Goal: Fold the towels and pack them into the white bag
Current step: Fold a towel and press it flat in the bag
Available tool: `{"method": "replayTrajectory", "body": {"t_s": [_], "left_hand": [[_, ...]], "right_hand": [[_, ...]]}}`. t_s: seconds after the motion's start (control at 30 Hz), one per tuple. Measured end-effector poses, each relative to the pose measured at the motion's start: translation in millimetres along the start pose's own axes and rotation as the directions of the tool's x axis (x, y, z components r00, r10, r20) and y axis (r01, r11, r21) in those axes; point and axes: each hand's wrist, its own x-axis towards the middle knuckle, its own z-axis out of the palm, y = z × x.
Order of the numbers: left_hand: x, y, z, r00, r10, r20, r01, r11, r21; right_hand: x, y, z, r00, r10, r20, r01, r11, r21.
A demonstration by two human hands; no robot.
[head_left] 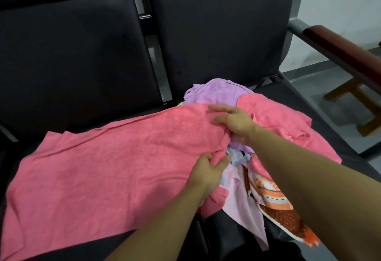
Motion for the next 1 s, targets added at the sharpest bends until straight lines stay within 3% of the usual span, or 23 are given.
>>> {"method": "replayTrajectory", "body": {"t_s": [0.13, 0.23, 0.33, 0.53, 0.67, 0.77, 0.87, 1.0], "left_hand": [[-8.0, -2.3, -9.7, 0.997, 0.079, 0.0, -0.079, 0.997, 0.021], [-16.3, 3.3, -17.5, 0.993, 0.114, 0.021, -0.112, 0.99, -0.088], [-26.1, 13.0, -22.4, 0.991, 0.126, 0.049, -0.115, 0.978, -0.171], [-39.0, 23.9, -37.5, 0.981, 0.192, -0.017, -0.193, 0.978, -0.078], [-48.8, 28.9, -46.1, 0.978, 0.205, -0.04, -0.206, 0.978, -0.037], [-52.2, 26.5, -51.9, 0.979, 0.201, -0.024, -0.201, 0.979, 0.005], [-55.6, 22.4, -56.7, 0.981, 0.193, 0.003, -0.193, 0.98, 0.052], [-62.1, 25.0, -53.4, 0.982, 0.181, 0.057, -0.186, 0.977, 0.101]], "right_hand": [[-5.3, -6.7, -0.7, 0.985, 0.115, 0.129, -0.147, 0.95, 0.277], [-6.9, -8.0, -2.6, 0.977, 0.148, 0.151, -0.201, 0.876, 0.439], [-8.3, -9.5, 3.2, 0.966, 0.166, 0.201, -0.247, 0.826, 0.506], [-23.1, -20.9, 11.4, 0.981, 0.063, 0.181, -0.159, 0.796, 0.584], [-26.4, -22.3, 21.5, 0.994, 0.035, 0.1, -0.072, 0.916, 0.395], [-22.6, -17.8, 22.5, 0.99, -0.035, -0.137, 0.057, 0.986, 0.16], [-20.5, -21.2, 15.6, 0.952, -0.115, -0.284, 0.081, 0.988, -0.13], [-19.8, -26.1, -3.0, 0.94, -0.197, -0.279, 0.08, 0.921, -0.382]]}}
